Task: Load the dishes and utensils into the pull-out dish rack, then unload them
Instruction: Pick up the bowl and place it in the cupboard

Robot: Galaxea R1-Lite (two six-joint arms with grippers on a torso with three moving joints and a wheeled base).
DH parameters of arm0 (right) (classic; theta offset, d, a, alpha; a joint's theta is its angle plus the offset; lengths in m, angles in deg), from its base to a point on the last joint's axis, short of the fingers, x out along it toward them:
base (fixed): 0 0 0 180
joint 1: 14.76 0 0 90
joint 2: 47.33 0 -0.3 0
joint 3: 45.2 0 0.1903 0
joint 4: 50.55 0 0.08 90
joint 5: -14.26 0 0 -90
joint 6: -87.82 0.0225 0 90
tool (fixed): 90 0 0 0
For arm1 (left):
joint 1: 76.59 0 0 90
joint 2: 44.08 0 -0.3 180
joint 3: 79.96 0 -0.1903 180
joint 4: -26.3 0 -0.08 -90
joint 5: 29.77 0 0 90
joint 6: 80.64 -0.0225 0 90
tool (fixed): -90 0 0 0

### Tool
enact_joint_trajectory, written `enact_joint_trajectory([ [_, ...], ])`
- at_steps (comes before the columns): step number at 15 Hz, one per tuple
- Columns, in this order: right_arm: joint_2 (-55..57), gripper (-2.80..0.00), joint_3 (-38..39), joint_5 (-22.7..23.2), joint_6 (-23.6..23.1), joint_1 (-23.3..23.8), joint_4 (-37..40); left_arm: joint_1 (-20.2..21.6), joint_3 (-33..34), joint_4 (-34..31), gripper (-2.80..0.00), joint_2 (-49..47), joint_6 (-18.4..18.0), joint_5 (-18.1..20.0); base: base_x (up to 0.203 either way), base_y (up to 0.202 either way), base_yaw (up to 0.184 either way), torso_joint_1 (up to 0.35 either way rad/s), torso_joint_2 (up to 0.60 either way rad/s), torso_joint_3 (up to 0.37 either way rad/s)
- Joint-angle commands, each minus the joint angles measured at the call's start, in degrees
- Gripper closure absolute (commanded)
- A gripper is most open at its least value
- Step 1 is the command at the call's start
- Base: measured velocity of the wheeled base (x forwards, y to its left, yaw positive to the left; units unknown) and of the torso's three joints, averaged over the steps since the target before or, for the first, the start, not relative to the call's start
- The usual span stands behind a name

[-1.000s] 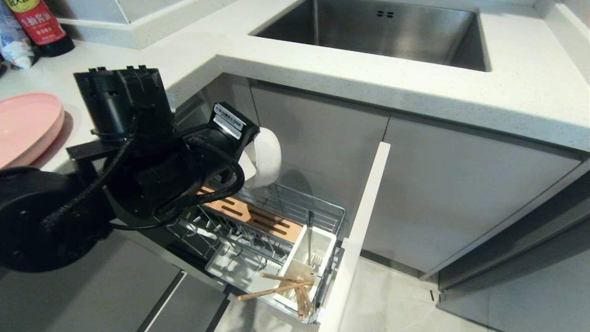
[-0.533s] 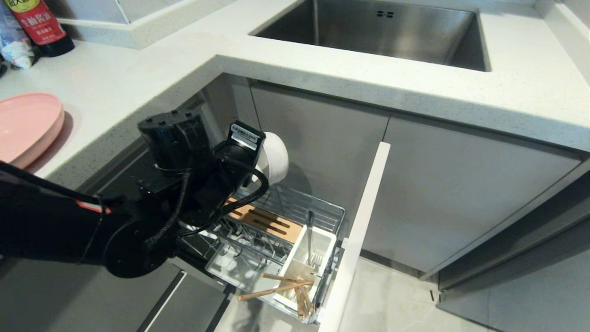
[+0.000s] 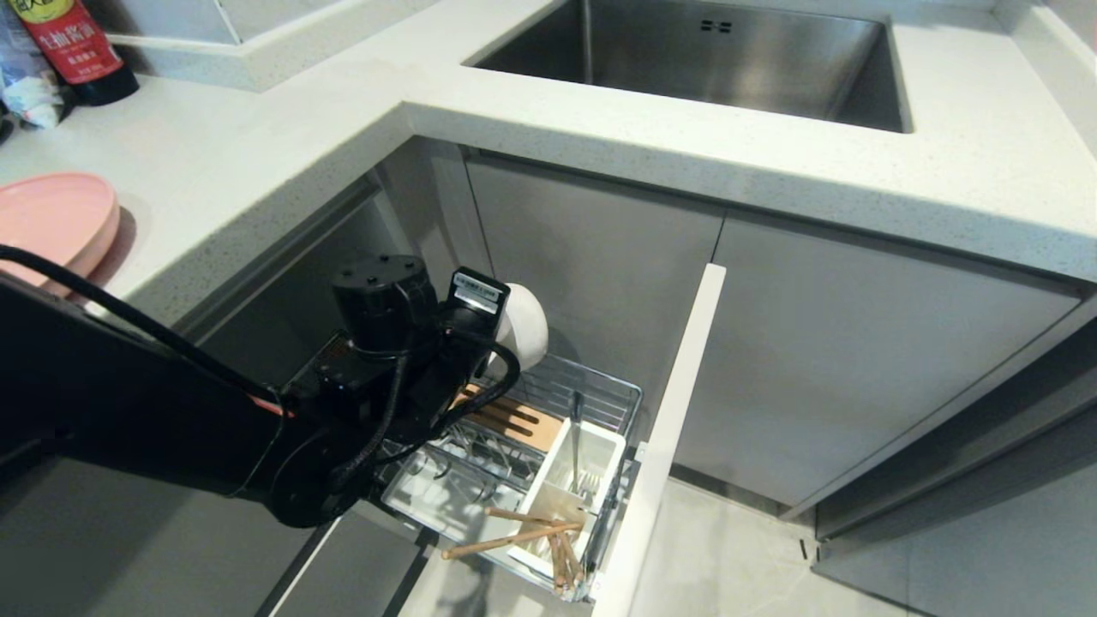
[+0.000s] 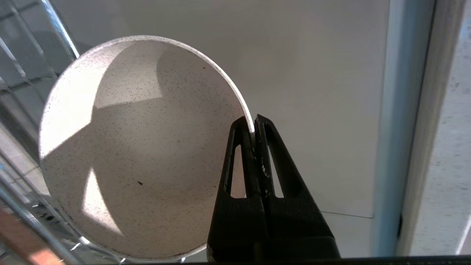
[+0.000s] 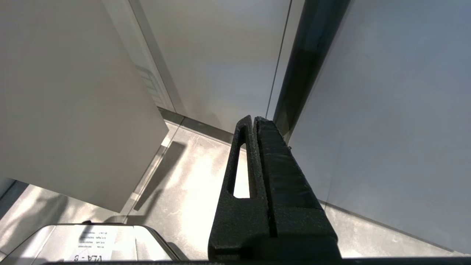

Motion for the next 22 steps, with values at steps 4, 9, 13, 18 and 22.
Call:
enact_joint_trajectory([
  [4, -0.1, 0.0, 0.0, 0.1, 0.0, 0.0, 0.0, 0.6, 2.0, 8.7, 0.0, -3.0, 0.8, 0.2, 0.0, 0.0, 0.0, 0.0, 0.0, 0.0],
  [9, 0.0, 0.0, 0.0, 0.0, 0.0, 0.0, 0.0, 1.0, 3.6, 13.1, 0.0, -5.4, 1.0, 0.4, 0.0, 0.0, 0.0, 0.0, 0.0, 0.0],
  [13, -0.1, 0.0, 0.0, 0.0, 0.0, 0.0, 0.0, 1.6, 3.8, 13.2, 0.0, -7.0, 3.3, 0.4, 0.0, 0.0, 0.0, 0.0, 0.0, 0.0],
  [18, 0.0, 0.0, 0.0, 0.0, 0.0, 0.0, 0.0, 1.6, 3.9, 14.4, 0.0, -8.0, 3.9, 0.5, 0.0, 0.0, 0.0, 0.0, 0.0, 0.0],
  [22, -0.1, 0.0, 0.0, 0.0, 0.0, 0.0, 0.0, 1.6, 4.4, 16.1, 0.0, -7.3, 4.3, 0.5, 0.0, 0.0, 0.0, 0.0, 0.0, 0.0],
])
